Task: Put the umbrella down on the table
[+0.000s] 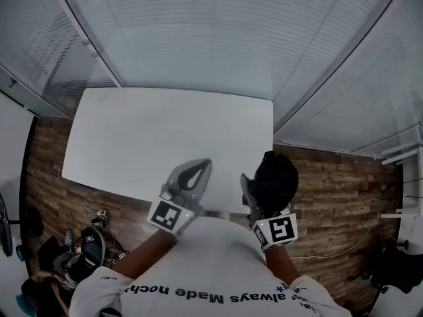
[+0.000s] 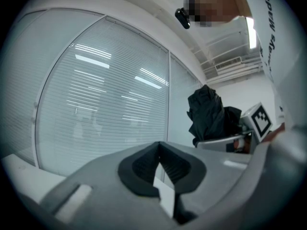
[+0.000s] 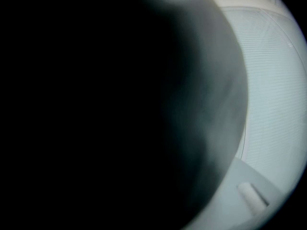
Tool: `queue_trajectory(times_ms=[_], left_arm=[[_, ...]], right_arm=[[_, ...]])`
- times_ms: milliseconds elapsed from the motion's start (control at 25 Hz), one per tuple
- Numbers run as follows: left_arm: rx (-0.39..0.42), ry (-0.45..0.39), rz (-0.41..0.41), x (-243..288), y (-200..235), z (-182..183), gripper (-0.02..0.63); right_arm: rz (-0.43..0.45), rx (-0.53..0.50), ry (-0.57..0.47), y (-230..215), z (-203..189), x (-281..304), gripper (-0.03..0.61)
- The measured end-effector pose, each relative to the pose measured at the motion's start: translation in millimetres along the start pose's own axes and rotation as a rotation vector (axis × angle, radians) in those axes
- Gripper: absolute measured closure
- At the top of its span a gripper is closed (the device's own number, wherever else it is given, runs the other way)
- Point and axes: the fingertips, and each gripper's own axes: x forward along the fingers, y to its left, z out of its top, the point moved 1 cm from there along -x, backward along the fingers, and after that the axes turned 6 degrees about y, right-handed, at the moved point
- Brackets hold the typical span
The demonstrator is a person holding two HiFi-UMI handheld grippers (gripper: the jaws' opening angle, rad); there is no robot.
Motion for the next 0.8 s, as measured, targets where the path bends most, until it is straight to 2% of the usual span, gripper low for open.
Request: queue_trajectory(times_ms=[520,800], left_arm=[[-0.003,0.002,0.013,4,7,1,0.611],[-0.008,0.002,0.021,3,8,2,0.611]], right_arm=[[0.012,0.044,0.216,-15,-59,36,0.359],[0.019,0.063,0.299,-22,-91,53,0.36]])
